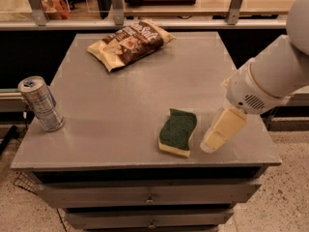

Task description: Move sponge near brown chip bag

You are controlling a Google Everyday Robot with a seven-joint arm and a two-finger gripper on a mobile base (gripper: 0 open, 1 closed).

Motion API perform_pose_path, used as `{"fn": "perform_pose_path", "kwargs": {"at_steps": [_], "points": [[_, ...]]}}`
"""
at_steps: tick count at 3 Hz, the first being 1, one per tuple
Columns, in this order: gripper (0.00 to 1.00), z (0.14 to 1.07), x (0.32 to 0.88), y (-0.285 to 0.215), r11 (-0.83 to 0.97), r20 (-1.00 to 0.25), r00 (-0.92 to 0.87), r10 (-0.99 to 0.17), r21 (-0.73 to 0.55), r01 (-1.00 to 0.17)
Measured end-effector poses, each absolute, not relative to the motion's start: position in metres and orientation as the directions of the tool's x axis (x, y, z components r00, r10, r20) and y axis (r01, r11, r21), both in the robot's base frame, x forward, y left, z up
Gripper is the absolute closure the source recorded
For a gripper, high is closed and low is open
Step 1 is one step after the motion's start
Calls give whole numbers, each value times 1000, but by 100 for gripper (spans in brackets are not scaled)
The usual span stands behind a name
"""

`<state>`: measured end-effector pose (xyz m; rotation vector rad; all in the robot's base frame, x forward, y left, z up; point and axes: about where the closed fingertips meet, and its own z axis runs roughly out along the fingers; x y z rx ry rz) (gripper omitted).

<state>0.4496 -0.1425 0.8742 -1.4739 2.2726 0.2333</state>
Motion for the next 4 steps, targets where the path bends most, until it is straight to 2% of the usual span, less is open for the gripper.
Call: {"fn": "perform_pose_path", "kwargs": {"at_steps": [2, 3, 4], "points": [[0, 834, 450, -96, 376, -499, -332, -801, 13, -926], [18, 827, 451, -78, 355, -526, -315, -790, 26, -934], [41, 825, 450, -71, 351, -541, -312, -781, 33, -936]]}}
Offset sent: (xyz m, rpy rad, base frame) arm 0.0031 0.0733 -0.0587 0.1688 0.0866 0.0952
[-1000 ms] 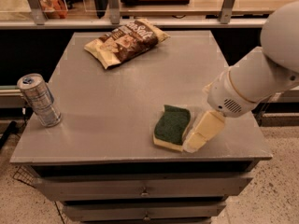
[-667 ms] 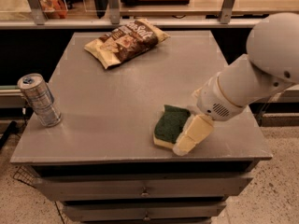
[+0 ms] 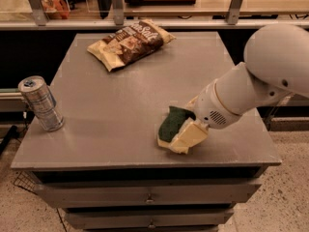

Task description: Move sponge near brown chip bag

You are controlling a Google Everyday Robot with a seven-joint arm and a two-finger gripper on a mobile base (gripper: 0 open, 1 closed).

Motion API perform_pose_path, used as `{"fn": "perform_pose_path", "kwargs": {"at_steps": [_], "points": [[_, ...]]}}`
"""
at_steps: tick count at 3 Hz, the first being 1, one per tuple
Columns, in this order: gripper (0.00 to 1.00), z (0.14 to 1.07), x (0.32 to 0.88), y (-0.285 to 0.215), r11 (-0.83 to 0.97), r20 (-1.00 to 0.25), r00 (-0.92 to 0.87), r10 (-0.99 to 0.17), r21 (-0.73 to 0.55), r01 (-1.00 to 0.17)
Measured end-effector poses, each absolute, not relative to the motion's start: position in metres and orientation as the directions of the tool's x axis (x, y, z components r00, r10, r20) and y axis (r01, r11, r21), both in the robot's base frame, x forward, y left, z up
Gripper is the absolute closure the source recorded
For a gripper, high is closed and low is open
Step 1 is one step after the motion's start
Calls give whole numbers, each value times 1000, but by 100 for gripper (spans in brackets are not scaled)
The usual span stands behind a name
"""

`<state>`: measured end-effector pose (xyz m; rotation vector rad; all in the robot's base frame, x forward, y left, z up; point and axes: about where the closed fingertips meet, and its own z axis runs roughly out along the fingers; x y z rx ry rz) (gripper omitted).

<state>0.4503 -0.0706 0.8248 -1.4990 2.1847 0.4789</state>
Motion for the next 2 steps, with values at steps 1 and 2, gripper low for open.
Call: {"fn": "perform_pose_path", "kwargs": {"at_steps": [1, 2], "points": [[64, 833, 457, -74, 358, -547, -306, -780, 11, -934], [87, 860, 472, -89, 374, -546, -284, -788, -59, -926]]}}
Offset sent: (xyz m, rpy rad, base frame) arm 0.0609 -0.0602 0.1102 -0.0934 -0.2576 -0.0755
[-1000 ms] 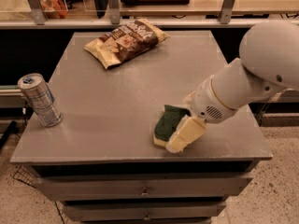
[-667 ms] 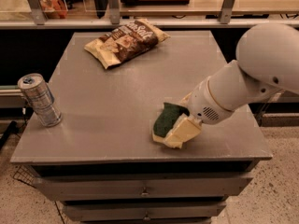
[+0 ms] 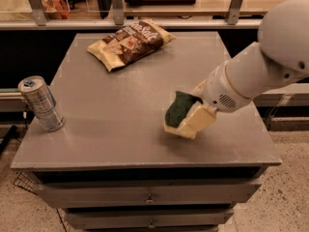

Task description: Move sponge near brown chip bag

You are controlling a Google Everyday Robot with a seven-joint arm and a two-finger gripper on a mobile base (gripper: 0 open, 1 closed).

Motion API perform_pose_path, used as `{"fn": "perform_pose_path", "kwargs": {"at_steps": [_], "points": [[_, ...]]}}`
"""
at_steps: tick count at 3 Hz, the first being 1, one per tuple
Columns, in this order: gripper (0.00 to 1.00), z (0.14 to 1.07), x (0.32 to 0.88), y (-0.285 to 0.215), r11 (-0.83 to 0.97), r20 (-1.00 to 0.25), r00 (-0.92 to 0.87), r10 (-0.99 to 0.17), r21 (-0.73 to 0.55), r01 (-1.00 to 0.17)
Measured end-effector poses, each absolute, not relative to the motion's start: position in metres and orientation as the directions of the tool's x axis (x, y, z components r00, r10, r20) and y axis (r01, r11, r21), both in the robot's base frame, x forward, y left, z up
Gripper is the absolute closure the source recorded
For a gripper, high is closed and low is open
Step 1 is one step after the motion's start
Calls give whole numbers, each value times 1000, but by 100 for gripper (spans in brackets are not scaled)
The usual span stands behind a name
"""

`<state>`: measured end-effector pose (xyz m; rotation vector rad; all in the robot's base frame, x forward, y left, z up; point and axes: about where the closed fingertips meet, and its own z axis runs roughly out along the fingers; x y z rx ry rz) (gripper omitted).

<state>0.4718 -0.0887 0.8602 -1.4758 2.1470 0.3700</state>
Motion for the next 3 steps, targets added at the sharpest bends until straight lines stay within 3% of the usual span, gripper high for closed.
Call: {"fn": "perform_pose_path", "kwargs": {"at_steps": [1, 3], "points": [[100, 873, 479, -92, 379, -551, -272, -789, -88, -921], [100, 876, 489, -77, 365, -582, -244, -775, -99, -926]]}}
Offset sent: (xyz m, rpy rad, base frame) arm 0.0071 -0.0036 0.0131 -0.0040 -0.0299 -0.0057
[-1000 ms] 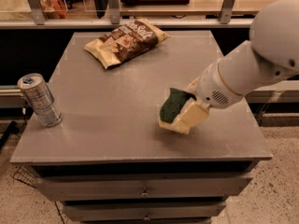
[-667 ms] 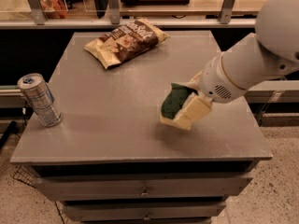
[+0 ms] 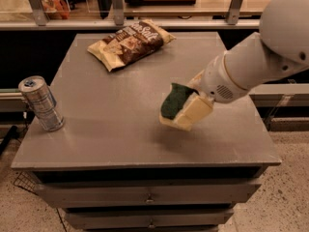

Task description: Move sponge near brown chip bag

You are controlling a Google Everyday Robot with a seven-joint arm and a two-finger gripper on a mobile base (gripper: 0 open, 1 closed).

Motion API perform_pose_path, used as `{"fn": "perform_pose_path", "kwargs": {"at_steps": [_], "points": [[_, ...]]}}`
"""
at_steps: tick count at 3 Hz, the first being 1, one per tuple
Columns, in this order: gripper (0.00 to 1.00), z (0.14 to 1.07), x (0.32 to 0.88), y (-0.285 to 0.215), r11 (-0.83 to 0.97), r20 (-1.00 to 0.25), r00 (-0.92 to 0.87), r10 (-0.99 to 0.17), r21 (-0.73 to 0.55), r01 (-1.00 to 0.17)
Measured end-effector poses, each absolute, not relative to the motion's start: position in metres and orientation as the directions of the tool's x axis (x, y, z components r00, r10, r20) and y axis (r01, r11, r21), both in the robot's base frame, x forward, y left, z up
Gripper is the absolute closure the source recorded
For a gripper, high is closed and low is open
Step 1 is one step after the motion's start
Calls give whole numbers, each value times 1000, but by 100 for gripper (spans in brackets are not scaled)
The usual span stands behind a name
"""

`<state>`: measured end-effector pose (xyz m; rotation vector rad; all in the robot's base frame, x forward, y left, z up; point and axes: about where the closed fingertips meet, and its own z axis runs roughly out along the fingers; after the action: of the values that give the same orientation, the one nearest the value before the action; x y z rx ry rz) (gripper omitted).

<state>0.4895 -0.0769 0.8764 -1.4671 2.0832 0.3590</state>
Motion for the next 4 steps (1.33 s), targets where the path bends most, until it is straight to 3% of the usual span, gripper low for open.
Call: {"fn": "perform_pose_path", "kwargs": {"at_steps": [4], "points": [[100, 876, 703, -23, 443, -727, -190, -660, -173, -879]]}}
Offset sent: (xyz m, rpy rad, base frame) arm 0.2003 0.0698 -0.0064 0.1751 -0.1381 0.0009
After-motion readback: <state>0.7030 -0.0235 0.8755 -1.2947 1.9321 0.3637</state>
